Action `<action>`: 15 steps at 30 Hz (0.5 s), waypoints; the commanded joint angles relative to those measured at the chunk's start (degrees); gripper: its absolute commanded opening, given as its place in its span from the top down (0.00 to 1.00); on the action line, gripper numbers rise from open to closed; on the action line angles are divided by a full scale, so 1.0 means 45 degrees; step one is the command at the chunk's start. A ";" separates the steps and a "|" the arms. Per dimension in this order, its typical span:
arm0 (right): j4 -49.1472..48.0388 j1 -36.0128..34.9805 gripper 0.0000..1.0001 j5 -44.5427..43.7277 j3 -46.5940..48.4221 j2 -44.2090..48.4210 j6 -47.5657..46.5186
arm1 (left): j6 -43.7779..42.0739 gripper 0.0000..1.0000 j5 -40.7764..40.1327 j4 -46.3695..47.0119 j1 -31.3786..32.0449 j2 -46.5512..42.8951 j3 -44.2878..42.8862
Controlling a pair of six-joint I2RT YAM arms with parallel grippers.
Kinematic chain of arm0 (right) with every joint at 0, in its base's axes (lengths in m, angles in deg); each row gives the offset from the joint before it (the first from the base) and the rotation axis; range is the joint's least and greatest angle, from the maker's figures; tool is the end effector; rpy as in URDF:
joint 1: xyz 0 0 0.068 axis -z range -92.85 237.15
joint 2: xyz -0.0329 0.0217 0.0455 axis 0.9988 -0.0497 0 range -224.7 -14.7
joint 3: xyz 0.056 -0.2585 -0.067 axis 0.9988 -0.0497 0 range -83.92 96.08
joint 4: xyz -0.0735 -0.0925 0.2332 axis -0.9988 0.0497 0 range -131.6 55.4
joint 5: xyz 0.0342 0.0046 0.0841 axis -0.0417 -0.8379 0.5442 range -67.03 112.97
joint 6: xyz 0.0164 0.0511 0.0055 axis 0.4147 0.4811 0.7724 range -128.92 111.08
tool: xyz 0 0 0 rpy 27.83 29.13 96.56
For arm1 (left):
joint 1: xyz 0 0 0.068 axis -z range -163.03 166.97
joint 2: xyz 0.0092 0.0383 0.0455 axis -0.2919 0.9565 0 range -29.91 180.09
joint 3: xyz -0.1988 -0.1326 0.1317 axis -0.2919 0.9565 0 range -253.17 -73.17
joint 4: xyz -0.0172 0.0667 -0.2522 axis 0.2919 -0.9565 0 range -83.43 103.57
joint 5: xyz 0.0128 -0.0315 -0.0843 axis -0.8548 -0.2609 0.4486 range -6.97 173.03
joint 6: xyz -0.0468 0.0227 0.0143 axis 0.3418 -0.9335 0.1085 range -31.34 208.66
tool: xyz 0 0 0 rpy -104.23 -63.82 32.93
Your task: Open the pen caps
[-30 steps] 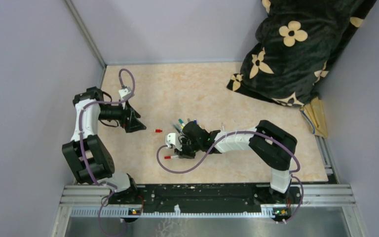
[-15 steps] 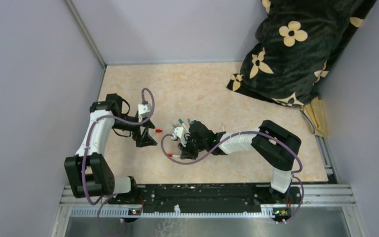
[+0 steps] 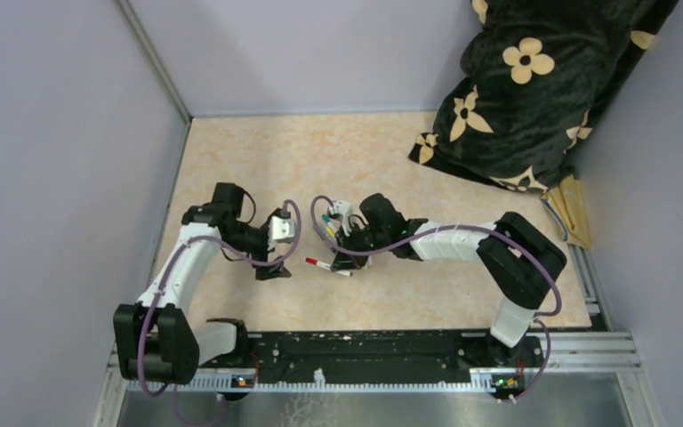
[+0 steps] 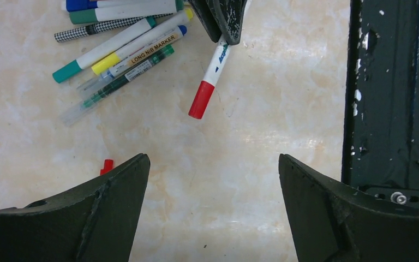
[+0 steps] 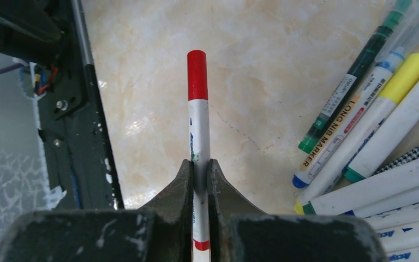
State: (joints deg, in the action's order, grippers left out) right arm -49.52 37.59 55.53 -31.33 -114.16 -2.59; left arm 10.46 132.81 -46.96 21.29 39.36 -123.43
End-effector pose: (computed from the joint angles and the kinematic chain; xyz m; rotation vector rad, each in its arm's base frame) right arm 0.2160 0.2831 0.1708 -1.1764 2.0746 1.1382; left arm 0.1928 -0.0418 0.2420 1.6431 1.7202 -0.7507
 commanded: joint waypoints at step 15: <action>-0.0646 0.0522 1.00 0.2681 0.1391 0.0154 0.1812 | 0.0233 0.28 -0.2934 0.3692 0.3373 -0.0191 0.0934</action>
State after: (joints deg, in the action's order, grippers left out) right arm -49.87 38.99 65.14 -26.74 -114.03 3.97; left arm 11.29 120.92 -33.63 35.38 39.23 -120.79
